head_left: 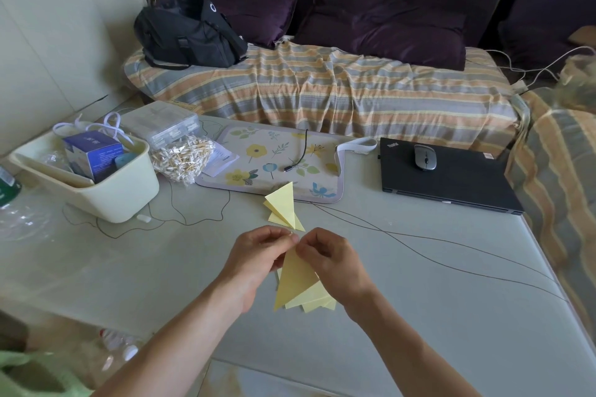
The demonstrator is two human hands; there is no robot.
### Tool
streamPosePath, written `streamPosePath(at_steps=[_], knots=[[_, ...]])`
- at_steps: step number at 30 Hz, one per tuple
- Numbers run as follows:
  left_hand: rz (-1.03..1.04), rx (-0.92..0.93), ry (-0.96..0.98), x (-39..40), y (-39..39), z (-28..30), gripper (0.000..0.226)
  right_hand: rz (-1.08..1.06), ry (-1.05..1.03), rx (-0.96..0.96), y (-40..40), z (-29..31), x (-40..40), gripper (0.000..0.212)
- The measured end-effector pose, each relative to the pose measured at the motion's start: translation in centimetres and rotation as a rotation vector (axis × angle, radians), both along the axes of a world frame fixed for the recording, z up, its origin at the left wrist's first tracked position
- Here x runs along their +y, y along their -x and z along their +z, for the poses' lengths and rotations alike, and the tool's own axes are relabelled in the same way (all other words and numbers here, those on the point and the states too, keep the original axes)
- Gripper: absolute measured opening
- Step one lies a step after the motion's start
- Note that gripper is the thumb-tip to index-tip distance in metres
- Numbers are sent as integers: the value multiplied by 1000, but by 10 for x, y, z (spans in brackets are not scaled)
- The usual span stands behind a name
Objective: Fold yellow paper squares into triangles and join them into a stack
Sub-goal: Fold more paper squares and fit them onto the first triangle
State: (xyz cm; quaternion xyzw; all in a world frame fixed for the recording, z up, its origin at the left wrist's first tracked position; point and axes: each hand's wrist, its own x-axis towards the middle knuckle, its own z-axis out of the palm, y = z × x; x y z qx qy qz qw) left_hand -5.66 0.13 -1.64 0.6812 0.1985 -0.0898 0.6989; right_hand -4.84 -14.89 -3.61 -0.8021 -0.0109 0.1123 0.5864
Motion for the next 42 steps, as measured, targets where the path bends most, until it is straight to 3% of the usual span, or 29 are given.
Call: streamPosePath(at_steps=[21, 29, 32, 36, 42], knots=[[236, 33, 123, 8, -6, -2, 4, -17, 109, -49, 1, 3, 4, 16], [300, 39, 101, 12, -10, -2, 7, -34, 112, 23, 0, 1, 0, 15], [231, 54, 87, 11, -9, -4, 7, -33, 183, -12, -1, 0, 0, 15], [14, -7, -93, 12, -9, -5, 2, -133, 218, -22, -2, -2, -4, 15], [-393, 121, -313, 12, 0, -8, 12, -212, 134, 40, -7, -2, -9, 14]])
